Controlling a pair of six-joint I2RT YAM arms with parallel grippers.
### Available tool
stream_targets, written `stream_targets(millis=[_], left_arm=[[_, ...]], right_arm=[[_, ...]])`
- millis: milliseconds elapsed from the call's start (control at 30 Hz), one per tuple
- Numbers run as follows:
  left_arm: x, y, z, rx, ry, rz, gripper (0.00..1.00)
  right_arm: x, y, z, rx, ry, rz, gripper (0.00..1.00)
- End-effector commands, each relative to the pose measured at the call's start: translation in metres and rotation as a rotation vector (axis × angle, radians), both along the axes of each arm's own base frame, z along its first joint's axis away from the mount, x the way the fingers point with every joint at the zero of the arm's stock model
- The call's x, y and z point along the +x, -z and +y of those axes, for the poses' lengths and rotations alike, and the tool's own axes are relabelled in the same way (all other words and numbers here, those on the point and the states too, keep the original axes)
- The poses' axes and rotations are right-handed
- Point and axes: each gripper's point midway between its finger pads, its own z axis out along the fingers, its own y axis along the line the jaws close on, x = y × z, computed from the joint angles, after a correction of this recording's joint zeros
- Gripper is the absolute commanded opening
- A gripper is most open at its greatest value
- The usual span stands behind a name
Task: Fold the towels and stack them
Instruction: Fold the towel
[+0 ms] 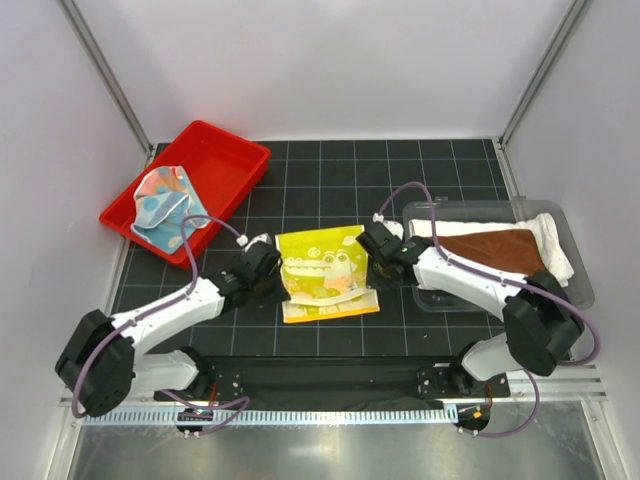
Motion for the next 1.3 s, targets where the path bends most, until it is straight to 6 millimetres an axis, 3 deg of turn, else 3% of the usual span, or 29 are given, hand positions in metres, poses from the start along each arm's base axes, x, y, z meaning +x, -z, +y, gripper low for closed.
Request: stream_targets(millis=[0,67,233,367,933,1000,1033,1100,1200,1267], left_arm=[[-0.001,-0.038,-0.008,-0.062,-0.002,-0.063,0.00],[-0.013,-0.034,-0.009,-0.065,0.007,-0.051,0.00],[-0.040,0.009,-0.001,-0.069,-0.007,0.011,0.00],[-0.046,0.016,-0.006,-0.091,0.005,0.006,0.00],[-0.051,0.036,0.013,0.022,-0.005,0.016,0.00],[-0.051,0.037,0.011,0.026,0.004,0.025,0.06],[-0.052,0.037,0.010,0.027,0.014,0.032,0.12],[-0.054,0.035,0.009,0.036,0.027,0.044,0.30],[-0.045,0.006,0.007,0.046,0.046,-0.001,0.38],[-0.024,-0.037,-0.003,0.047,0.114,-0.128,0.43]], right_arm=[[-0.004,-0.036,0.002,0.036,-0.045,-0.037,0.01],[-0.018,-0.030,-0.006,0.030,-0.055,-0.014,0.01],[-0.039,-0.005,-0.017,0.054,-0.039,0.012,0.01],[-0.048,0.013,-0.016,0.073,-0.052,0.029,0.01],[-0.052,0.034,-0.016,0.073,-0.052,0.044,0.01],[-0.052,0.037,-0.015,0.073,-0.053,0.046,0.08],[-0.052,0.035,-0.015,0.071,-0.052,0.049,0.16],[-0.051,0.029,-0.016,0.062,-0.051,0.039,0.21],[-0.044,-0.003,-0.016,0.058,-0.074,-0.009,0.40],[-0.033,-0.037,-0.005,0.107,-0.126,-0.078,0.53]])
